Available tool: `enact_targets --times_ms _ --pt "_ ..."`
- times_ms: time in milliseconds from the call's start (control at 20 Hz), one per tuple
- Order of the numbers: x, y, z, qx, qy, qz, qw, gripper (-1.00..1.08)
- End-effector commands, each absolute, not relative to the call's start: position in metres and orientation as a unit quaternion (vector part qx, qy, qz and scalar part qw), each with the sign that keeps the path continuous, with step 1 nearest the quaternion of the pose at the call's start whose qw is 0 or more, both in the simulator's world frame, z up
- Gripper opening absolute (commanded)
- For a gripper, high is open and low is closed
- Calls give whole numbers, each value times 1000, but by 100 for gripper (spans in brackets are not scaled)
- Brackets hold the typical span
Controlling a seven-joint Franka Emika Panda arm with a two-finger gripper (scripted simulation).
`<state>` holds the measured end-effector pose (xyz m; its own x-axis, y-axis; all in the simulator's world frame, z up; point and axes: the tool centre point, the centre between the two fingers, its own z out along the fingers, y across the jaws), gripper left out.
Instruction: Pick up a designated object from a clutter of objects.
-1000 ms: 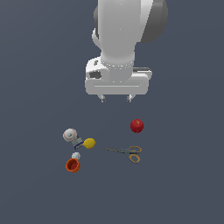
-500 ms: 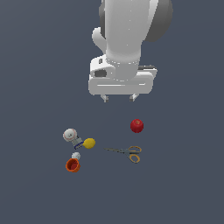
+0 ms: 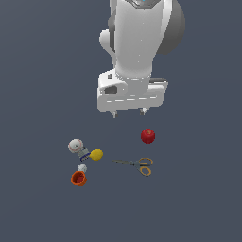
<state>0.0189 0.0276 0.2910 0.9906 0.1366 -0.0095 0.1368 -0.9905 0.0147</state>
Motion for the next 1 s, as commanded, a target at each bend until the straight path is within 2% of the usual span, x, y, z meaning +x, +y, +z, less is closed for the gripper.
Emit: enact_targets --times_ms 0,950 --pt "24 28 282 996 91 -5 9 100" --pt "66 40 171 939 344 -7 13 100"
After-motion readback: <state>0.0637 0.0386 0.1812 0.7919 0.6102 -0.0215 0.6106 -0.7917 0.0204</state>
